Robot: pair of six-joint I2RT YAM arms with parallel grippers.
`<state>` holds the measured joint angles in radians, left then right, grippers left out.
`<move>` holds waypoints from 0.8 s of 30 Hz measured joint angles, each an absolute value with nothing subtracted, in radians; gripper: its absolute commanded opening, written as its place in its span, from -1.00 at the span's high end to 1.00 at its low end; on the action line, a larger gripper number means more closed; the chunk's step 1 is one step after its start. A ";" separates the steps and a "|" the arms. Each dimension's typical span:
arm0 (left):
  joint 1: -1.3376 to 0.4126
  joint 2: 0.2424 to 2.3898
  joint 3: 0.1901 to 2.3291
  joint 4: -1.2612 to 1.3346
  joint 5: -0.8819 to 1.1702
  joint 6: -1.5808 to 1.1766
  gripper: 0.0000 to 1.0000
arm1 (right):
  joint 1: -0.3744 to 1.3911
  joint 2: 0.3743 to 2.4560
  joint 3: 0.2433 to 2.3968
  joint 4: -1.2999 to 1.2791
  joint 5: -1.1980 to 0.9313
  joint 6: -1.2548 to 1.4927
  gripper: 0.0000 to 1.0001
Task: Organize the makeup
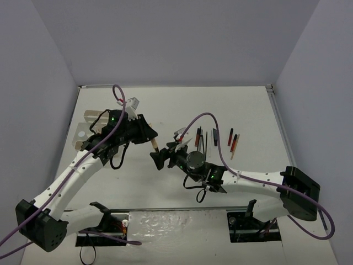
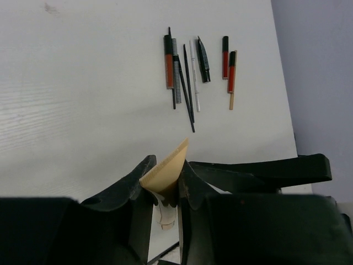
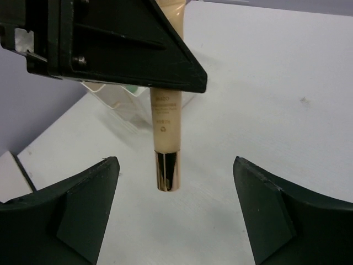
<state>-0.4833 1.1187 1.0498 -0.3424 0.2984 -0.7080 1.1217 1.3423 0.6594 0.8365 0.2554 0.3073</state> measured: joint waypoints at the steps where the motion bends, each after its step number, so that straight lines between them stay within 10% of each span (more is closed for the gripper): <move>1: -0.483 1.120 1.056 -0.356 0.280 -0.692 1.00 | 1.122 1.339 0.659 0.824 0.264 0.305 -0.89; 24: 0.147 1.503 1.394 -0.228 -0.011 -0.437 1.00 | 1.093 0.889 0.544 0.425 0.565 0.278 -1.00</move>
<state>0.1468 1.5031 1.3944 -0.2276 -0.0113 -0.4368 1.0931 0.8890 0.5436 0.4254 0.5647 0.2782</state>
